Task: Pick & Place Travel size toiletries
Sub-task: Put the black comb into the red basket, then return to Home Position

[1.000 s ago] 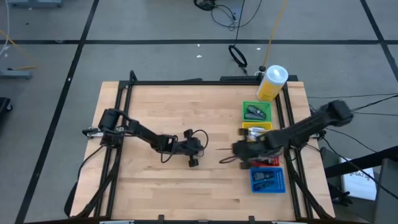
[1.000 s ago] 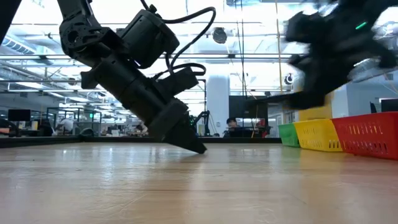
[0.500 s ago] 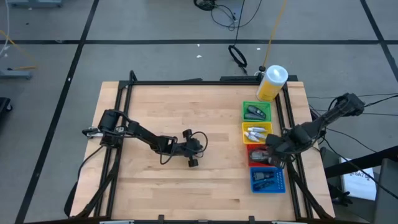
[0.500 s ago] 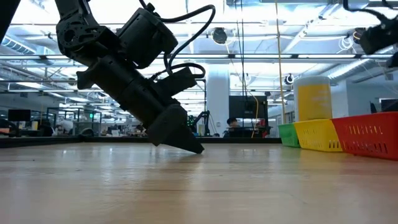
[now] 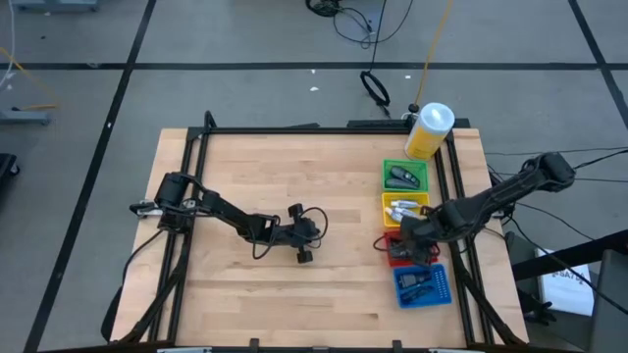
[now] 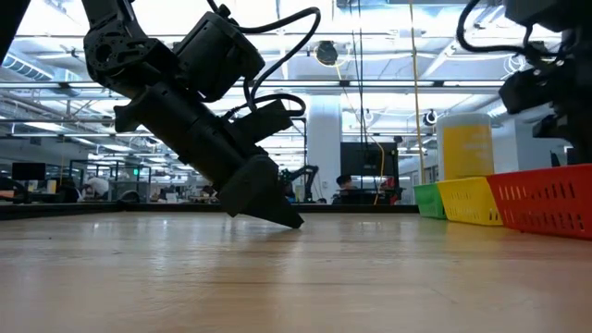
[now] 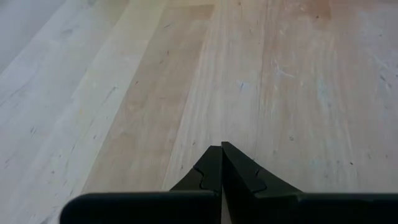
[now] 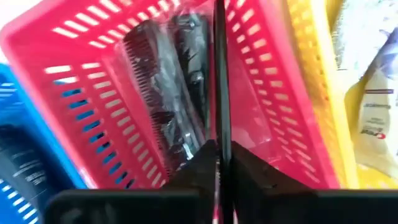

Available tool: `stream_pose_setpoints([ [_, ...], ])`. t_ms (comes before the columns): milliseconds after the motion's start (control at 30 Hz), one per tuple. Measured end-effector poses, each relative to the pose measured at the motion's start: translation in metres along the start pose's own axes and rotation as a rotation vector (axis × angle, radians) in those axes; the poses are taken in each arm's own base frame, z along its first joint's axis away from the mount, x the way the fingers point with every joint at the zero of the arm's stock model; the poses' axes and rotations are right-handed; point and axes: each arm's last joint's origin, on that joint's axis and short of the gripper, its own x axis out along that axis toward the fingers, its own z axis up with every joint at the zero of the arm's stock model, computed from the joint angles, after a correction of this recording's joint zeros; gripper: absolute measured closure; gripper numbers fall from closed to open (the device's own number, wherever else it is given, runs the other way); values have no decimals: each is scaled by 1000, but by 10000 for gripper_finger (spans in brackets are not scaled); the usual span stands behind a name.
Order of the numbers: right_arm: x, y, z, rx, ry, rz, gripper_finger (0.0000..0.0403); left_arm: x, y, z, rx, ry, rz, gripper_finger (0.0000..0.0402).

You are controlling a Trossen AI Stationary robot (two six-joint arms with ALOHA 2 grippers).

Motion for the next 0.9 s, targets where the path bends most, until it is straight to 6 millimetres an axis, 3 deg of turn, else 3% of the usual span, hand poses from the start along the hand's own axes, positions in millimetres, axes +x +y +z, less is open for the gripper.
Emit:
stream_pose_setpoints([
  [333, -8, -5, 1, 73, -14, 84, 214, 0, 0, 0, -1, -1, 0, 392],
  [433, -13, 0, 8, 54, -185, 123, 197, 0, 0, 1, -3, -7, -1, 392],
  [667, -3, 14, 29, -313, -867, 377, 227, -19, 0, 17, -13, -53, -19, 392],
  [767, 8, 0, 22, -381, -1006, 462, 265, -42, 2, 37, -34, -121, -35, 392],
  [900, 20, -28, 11, -336, -1076, 478, 324, -70, 10, 52, -44, -194, -39, 392],
])
